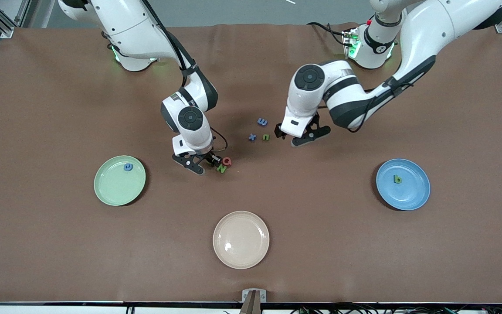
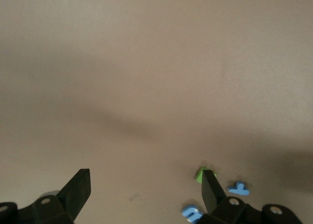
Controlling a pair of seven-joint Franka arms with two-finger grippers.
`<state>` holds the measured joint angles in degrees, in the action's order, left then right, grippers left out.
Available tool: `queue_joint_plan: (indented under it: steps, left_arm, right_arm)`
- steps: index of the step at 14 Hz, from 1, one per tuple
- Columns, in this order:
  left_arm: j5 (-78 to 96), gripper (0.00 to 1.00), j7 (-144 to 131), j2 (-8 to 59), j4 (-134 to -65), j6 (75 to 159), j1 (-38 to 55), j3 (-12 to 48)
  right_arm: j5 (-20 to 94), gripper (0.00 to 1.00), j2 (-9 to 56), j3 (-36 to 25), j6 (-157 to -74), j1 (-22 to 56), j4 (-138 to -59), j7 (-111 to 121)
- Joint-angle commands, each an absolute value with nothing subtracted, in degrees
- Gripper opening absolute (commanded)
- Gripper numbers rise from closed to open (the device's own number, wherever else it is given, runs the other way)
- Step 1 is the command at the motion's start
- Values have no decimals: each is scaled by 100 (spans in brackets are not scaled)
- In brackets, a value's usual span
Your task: Sort upper and lower case letters into plates
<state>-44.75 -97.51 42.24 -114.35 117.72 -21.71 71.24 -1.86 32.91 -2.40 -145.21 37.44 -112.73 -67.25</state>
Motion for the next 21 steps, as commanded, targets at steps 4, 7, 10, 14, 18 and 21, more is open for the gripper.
queue_joint_plan:
  steps: [4,7,10,14,18,21]
  left_arm:
    - [-4377,100,-11951,4640,-11382,12013,-1838,6768]
    - [-4386,100,-12724,4649,-11364,12611,-1111,6356]
    - [-4456,100,-13349,4605,-11320,12805,-169,5652]
    - [-4456,100,-13614,4605,-11391,12806,-44,5651]
    - [-4447,99,-13720,4641,-11391,12867,105,5634]
    - [-4395,95,-13746,4649,-11373,13042,219,5503]
  right_arm:
    - [-273,4,3261,-211,-14537,3674,-11391,-6767]
    - [-264,0,3235,-211,-14511,3648,-11382,-6759]
    - [-264,0,2945,-211,-14284,3288,-11391,-6235]
    - [-264,0,2322,-211,-14045,2394,-11855,-4576]
    - [-264,0,2153,-211,-14054,1260,-12032,-2615]
    - [-237,0,2180,-202,-14106,494,-12067,-1313]
